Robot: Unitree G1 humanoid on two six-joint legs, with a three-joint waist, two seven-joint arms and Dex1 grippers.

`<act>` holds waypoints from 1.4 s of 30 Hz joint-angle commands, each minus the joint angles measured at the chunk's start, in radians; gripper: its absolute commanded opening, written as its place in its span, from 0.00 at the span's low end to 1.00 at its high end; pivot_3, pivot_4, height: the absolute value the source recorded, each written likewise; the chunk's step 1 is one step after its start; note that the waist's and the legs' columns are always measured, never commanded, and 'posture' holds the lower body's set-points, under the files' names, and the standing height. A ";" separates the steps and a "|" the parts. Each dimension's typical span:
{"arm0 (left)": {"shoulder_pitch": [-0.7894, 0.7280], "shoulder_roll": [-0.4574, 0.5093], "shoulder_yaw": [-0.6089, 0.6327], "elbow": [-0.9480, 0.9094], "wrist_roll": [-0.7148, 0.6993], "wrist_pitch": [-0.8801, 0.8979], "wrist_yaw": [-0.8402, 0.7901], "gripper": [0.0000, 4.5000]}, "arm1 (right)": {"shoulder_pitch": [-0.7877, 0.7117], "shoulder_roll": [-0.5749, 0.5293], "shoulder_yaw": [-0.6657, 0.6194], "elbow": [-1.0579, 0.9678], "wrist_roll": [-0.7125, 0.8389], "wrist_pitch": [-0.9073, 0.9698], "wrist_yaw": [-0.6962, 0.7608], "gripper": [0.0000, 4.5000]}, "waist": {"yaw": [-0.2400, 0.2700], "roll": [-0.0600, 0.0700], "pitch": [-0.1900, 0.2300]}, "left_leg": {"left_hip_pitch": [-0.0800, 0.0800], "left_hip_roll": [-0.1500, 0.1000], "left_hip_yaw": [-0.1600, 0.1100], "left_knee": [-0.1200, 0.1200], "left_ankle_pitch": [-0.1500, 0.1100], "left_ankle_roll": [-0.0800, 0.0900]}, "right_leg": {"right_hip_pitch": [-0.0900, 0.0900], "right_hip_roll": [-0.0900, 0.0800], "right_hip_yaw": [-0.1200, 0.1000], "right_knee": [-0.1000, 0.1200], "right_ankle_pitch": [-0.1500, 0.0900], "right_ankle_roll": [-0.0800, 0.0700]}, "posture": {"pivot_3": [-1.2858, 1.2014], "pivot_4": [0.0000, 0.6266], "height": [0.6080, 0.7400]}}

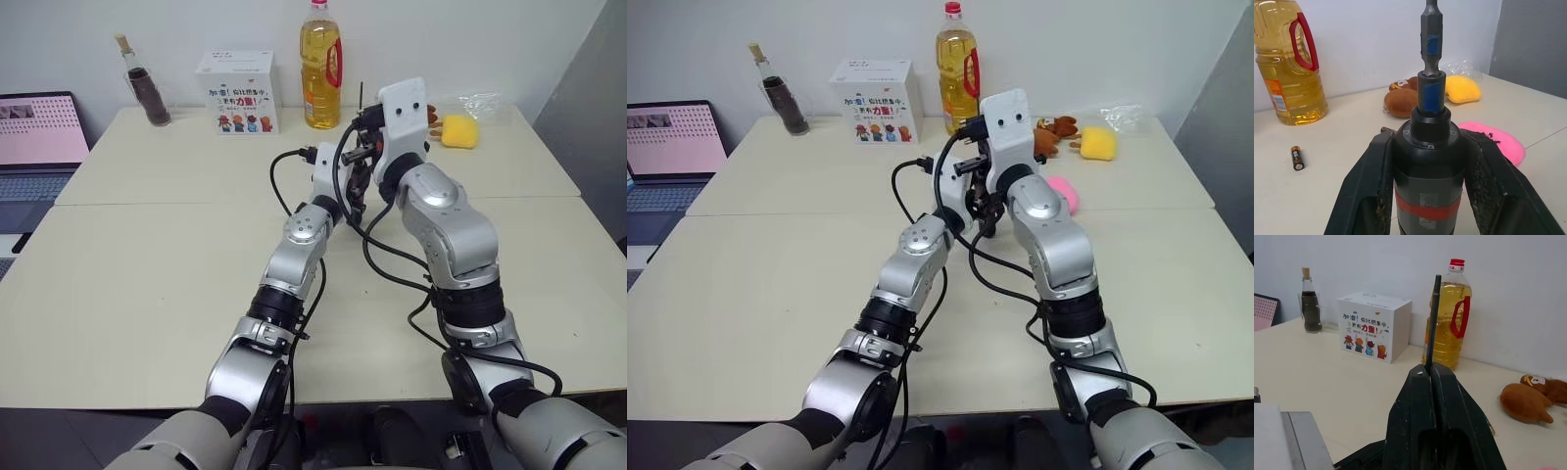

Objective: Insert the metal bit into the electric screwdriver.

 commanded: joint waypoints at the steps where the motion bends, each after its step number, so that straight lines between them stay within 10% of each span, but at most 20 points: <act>1: 0.024 0.008 0.001 -0.004 0.006 0.018 -0.009 0.37 | 0.037 0.000 -0.031 0.060 0.009 0.071 -0.010 0.00 | 0.000 0.000 0.000 | 0.000 0.000 0.000 0.000 0.000 0.000 | 0.000 0.000 0.000 0.000 0.000 0.000 | 0.52 0.24 1.00; 30: 0.044 0.017 0.003 -0.038 0.008 0.041 -0.003 0.37 | 0.092 -0.007 -0.043 0.119 0.046 0.066 0.021 0.00 | 0.000 0.000 -0.016 | 0.003 0.000 0.000 -0.001 0.000 0.000 | 0.002 0.000 0.000 0.000 0.000 0.000 | 0.52 0.24 1.00; 42: 0.032 0.015 0.001 -0.025 0.005 0.037 -0.010 0.37 | 0.043 -0.002 -0.115 0.063 0.078 -0.098 0.010 0.57 | 0.000 0.000 -0.014 | 0.000 0.000 0.000 -0.001 0.000 0.000 | 0.000 0.000 0.000 -0.001 0.000 0.000 | 0.52 0.24 1.00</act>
